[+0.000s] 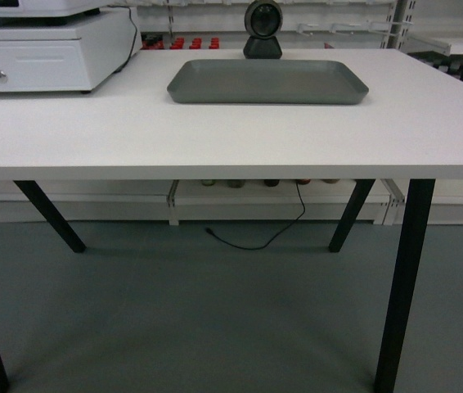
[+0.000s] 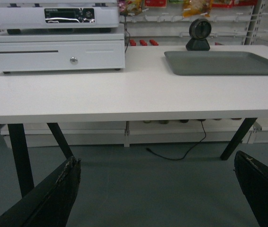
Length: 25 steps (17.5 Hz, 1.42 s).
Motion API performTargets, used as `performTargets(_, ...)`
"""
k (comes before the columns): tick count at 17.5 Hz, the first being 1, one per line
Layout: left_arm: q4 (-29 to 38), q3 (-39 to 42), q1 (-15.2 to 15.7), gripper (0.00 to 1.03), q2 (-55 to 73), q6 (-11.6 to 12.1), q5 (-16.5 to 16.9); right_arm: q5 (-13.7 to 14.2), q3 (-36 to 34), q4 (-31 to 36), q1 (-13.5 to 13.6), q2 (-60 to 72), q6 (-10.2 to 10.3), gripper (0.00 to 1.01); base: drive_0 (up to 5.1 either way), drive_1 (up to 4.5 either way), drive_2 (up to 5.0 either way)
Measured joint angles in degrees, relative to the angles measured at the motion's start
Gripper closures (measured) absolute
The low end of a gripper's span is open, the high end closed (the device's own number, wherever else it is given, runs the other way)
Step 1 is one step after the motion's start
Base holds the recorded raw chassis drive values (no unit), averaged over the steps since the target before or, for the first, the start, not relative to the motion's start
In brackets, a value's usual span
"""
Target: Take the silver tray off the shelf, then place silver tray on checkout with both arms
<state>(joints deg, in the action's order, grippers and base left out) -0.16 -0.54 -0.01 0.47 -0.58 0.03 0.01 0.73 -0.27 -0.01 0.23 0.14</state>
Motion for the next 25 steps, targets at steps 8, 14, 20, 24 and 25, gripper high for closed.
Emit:
performTargets(8,-0.02,0.0,-0.02,0.05,0.0,-0.02,-0.04,0.0,0.0,0.09,0.0,0.0,0.0,0.03,0.0,0.0,0.0)
performTargets(14,-0.02,0.0,0.0,0.05,0.0,-0.02,-0.04,0.0,0.0,0.11,0.0,0.0,0.0,0.03,0.0,0.0,0.0)
performTargets(20,0.09,0.0,0.0,0.05,0.0,-0.02,-0.04,0.0,0.0,0.09,0.0,0.0,0.0,0.03,0.0,0.0,0.0)
performTargets(24,-0.04,0.0,0.0,0.05,0.0,0.02,0.02,-0.02,0.0,0.0,0.0,0.02,-0.13,0.03,0.0,0.0,0.0)
performTargets(25,-0.26,0.0,0.0,0.05,0.0,0.04,-0.04,0.04,0.0,-0.17,0.0,0.02,-0.13,0.03,0.0,0.0,0.0)
